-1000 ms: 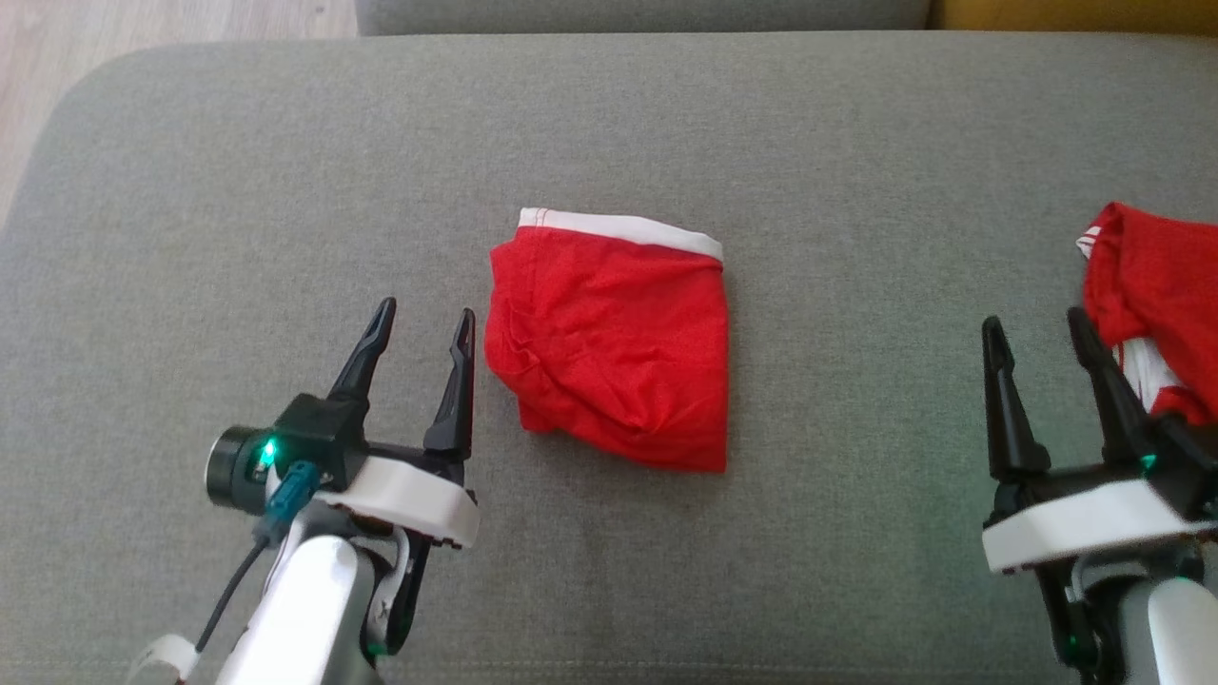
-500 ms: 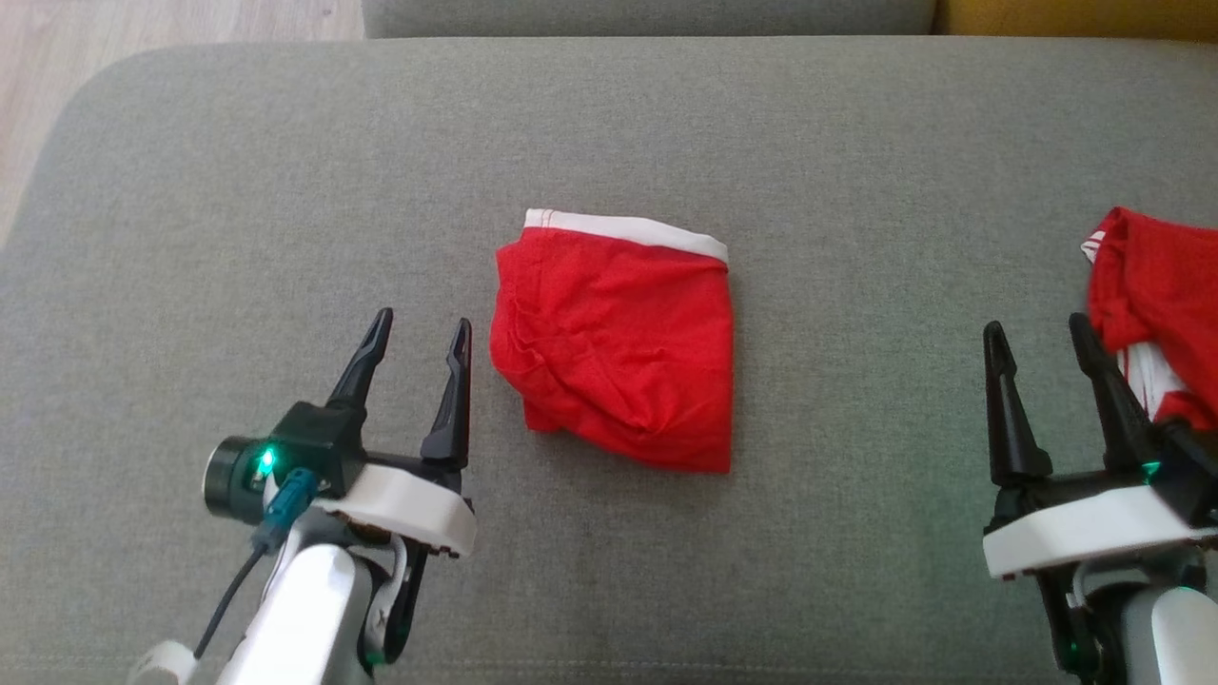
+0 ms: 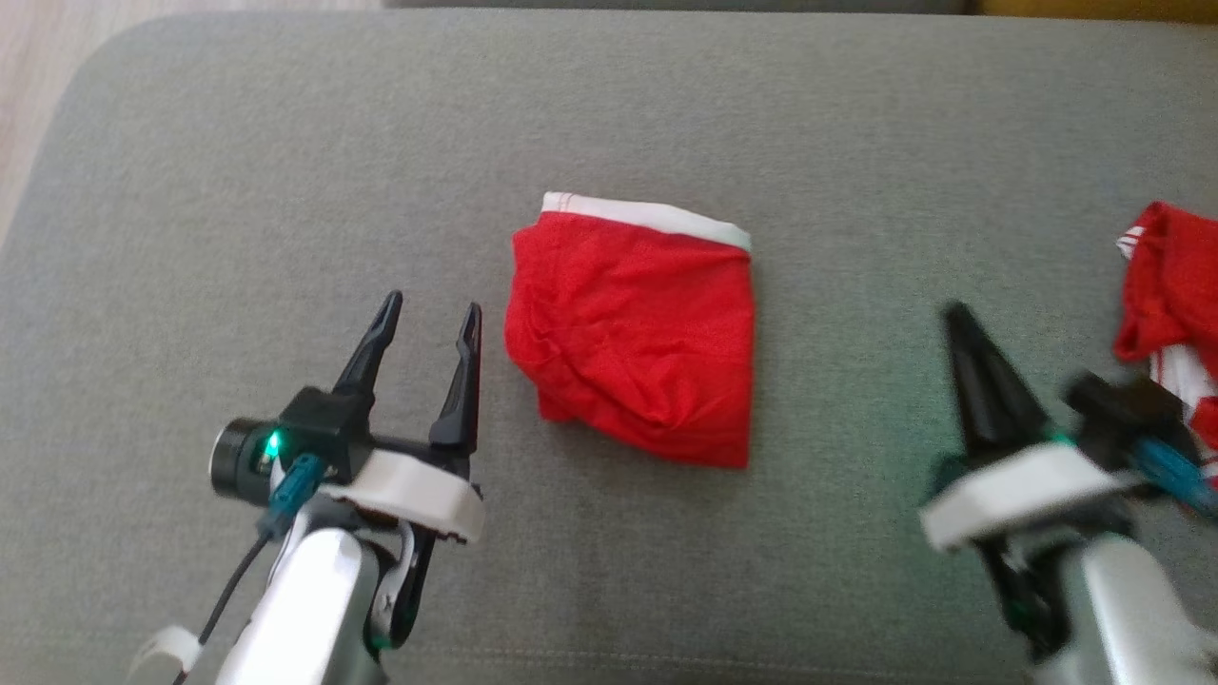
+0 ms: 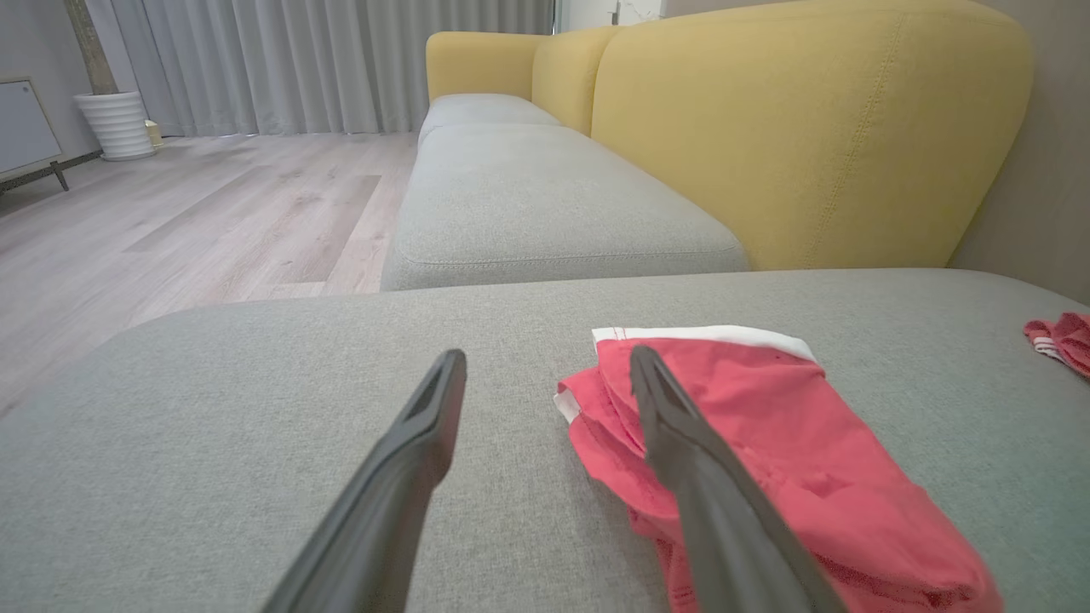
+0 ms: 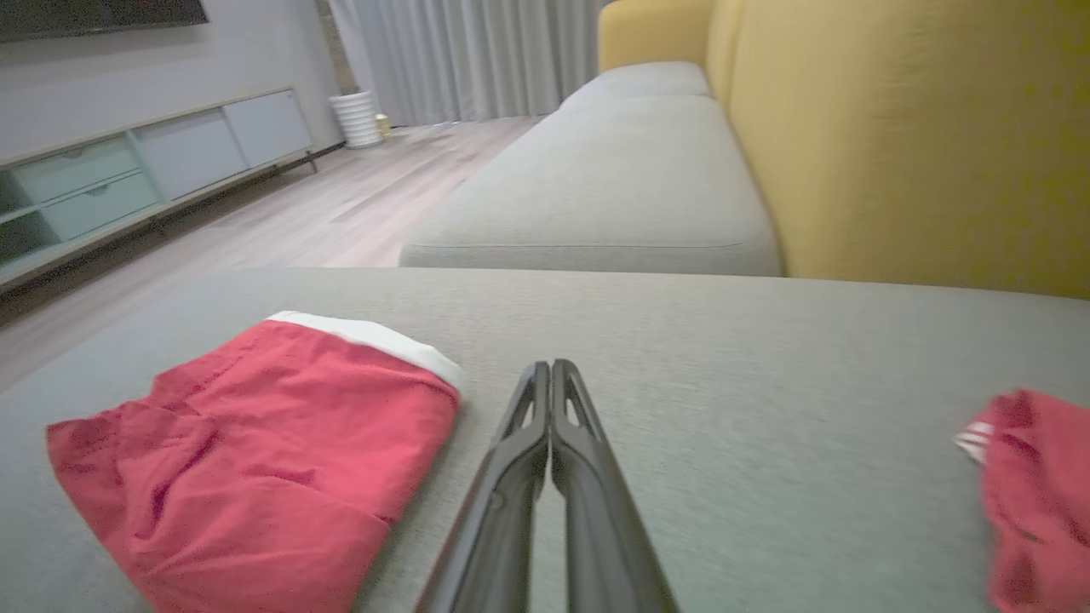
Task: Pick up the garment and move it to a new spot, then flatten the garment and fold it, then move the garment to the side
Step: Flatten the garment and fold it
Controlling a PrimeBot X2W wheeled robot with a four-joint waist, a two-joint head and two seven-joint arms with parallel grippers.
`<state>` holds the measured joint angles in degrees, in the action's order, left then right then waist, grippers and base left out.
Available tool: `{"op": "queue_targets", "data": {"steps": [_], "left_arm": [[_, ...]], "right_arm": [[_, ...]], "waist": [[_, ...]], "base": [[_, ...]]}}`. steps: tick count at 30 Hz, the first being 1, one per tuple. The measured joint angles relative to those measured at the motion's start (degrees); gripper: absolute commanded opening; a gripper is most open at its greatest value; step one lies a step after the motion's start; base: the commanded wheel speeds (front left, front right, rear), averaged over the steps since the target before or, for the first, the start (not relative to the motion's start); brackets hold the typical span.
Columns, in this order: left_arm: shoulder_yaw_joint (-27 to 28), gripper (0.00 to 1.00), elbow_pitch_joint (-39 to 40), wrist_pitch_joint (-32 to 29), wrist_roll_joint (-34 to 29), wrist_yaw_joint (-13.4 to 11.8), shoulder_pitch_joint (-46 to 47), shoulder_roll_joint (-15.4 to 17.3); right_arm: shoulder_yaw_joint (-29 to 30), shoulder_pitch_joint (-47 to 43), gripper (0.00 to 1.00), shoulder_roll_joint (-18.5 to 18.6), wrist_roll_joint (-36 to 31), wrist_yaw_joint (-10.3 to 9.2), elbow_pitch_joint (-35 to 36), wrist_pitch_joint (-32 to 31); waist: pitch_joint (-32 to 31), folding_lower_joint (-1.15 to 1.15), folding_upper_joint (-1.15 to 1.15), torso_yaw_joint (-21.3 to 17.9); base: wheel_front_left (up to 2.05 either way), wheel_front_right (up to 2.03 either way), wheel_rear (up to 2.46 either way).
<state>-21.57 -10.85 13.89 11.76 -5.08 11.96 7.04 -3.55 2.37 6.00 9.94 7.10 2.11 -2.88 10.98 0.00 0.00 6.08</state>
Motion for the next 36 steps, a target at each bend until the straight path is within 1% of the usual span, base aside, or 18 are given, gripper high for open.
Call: {"op": "queue_targets", "data": {"steps": [9,13,18,24,29,34,36], "left_arm": [[-1.5,1.0,-0.5,0.3,0.0,0.1,2.9,-1.4],[-1.8,1.0,-0.7,0.3,0.5,0.1,3.5,-2.0],[-1.7,1.0,-1.3,0.4,0.6,0.1,4.1,-2.3],[-1.4,1.0,-1.1,0.4,0.6,0.1,4.1,-2.6],[-0.7,1.0,-0.7,0.4,0.5,0.3,4.1,-2.8],[-0.3,1.0,-0.7,0.4,0.3,0.6,4.1,-3.0],[-0.2,1.0,-0.7,0.4,0.3,0.6,4.1,-3.1]], "right_arm": [[-18.2,16.4,0.0,0.5,4.9,0.0,-18.8,0.7],[-24.4,21.3,0.0,0.2,7.8,0.0,-26.8,1.5],[-29.8,26.3,0.0,0.0,11.6,0.0,-34.2,2.6],[-37.7,29.4,0.0,-0.2,16.0,0.0,-37.3,4.4],[-43.3,30.6,0.0,-0.1,18.8,0.0,-37.4,4.9],[-51.1,31.1,0.0,0.4,21.7,0.0,-36.2,4.0],[-52.5,31.1,0.0,0.7,22.8,0.0,-35.8,4.3]], "waist": [[2.3,0.0,0.0,4.2],[3.4,0.0,0.0,6.3],[4.8,0.0,0.0,8.0],[5.2,0.0,0.0,8.5],[4.9,0.0,0.0,7.9],[4.5,0.0,0.0,7.1],[4.3,0.0,0.0,6.9]], "base": [[0.0,0.0,0.0],[0.0,0.0,0.0],[0.0,0.0,0.0],[0.0,0.0,0.0],[0.0,0.0,0.0],[0.0,0.0,0.0],[0.0,0.0,0.0]]}}
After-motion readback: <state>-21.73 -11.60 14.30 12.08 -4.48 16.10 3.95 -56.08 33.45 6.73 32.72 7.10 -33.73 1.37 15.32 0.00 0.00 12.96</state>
